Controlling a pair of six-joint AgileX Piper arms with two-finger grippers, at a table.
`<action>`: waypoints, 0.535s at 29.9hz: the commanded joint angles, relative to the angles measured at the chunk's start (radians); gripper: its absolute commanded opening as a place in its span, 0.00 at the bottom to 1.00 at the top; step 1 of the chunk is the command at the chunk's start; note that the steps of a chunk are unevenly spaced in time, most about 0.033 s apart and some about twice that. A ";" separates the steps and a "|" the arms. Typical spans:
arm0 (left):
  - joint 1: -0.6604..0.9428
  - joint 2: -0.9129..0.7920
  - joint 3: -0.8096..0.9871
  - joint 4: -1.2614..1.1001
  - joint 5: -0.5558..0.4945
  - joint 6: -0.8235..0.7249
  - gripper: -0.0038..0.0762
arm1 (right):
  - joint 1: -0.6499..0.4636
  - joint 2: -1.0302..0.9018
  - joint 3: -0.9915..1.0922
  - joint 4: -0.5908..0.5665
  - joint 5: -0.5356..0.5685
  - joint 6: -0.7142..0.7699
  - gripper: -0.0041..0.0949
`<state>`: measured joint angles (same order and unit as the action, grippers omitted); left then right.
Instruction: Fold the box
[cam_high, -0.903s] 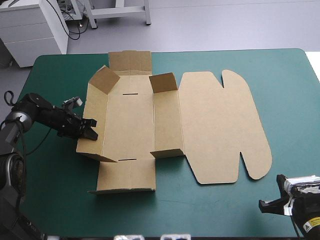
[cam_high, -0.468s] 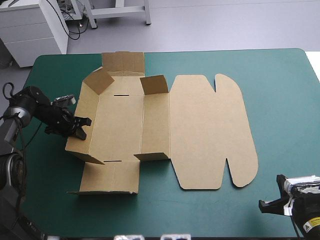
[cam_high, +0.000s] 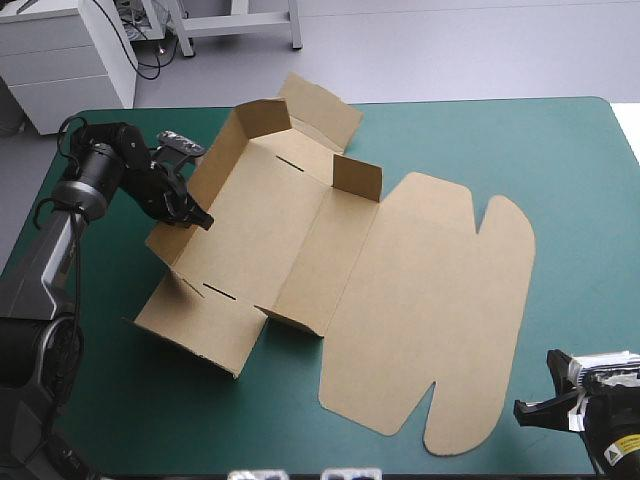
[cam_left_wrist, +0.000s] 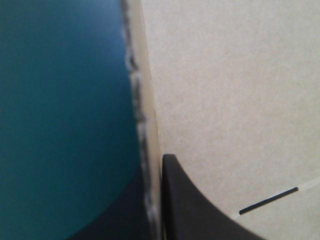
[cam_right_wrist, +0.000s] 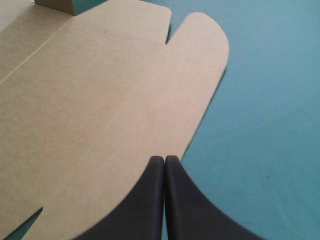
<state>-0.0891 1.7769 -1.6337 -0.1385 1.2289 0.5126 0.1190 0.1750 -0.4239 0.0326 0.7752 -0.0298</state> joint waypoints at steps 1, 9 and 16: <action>-0.078 -0.046 -0.069 -0.009 0.062 0.145 0.04 | -0.003 0.011 -0.032 0.008 -0.069 0.006 0.02; -0.239 -0.045 -0.069 0.196 0.053 0.343 0.04 | -0.003 0.011 -0.032 0.011 -0.069 0.006 0.02; -0.378 -0.045 -0.069 0.645 -0.108 0.368 0.04 | -0.003 0.011 -0.032 0.012 -0.069 0.006 0.02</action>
<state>-0.4237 1.7788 -1.6700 0.3210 1.2001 0.8178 0.1190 0.1750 -0.4239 0.0403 0.7752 -0.0220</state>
